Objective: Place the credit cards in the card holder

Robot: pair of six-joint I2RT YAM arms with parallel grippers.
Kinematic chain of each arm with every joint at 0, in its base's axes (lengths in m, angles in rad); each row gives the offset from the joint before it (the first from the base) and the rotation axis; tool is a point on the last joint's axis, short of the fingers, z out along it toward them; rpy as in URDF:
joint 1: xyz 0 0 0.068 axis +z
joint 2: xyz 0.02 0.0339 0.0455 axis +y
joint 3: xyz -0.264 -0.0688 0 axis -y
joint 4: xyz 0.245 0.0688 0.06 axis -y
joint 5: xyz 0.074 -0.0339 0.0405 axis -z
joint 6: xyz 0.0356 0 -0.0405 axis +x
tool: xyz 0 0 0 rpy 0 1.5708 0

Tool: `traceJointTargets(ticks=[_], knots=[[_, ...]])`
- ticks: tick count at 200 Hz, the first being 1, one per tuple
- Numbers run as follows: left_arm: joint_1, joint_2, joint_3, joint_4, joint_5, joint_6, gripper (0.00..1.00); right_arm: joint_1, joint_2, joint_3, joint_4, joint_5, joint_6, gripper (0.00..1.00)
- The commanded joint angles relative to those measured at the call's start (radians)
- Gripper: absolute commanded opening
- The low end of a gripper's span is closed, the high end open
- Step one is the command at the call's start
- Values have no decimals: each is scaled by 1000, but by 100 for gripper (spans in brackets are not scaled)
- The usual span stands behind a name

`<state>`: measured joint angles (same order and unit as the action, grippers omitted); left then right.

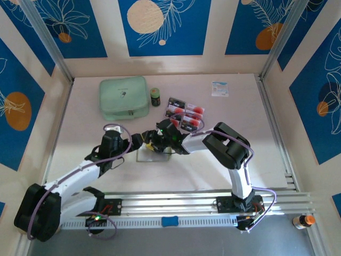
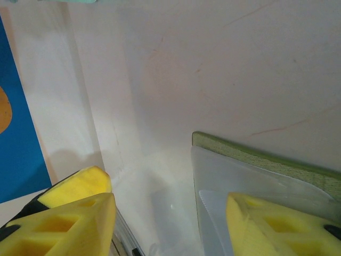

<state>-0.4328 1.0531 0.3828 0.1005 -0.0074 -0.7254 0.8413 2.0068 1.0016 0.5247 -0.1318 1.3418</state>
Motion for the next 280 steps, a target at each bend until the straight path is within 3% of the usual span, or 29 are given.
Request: traceJointTargets(ticks=[1, 97, 181, 207, 247, 263, 280], knots=[[-4, 58, -22, -139, -27, 46, 100, -13, -55, -25, 34, -17, -11, 58], [-32, 201, 23, -101, -14, 61, 100, -42, -205, -117, -19, 26, -93, 58], [-46, 206, 37, -97, -13, 46, 100, -75, -345, -184, -143, 68, -189, 55], [-46, 162, 65, -139, -21, 38, 100, -81, -392, -218, -231, 98, -225, 42], [-46, 101, 145, -204, -20, 38, 100, -79, -431, -236, -369, 140, -278, 8], [-46, 103, 181, -219, -6, 41, 100, -76, -423, -222, -405, 146, -300, 0], [-45, 112, 210, -226, 8, 40, 100, -68, -405, -199, -425, 148, -322, 0]])
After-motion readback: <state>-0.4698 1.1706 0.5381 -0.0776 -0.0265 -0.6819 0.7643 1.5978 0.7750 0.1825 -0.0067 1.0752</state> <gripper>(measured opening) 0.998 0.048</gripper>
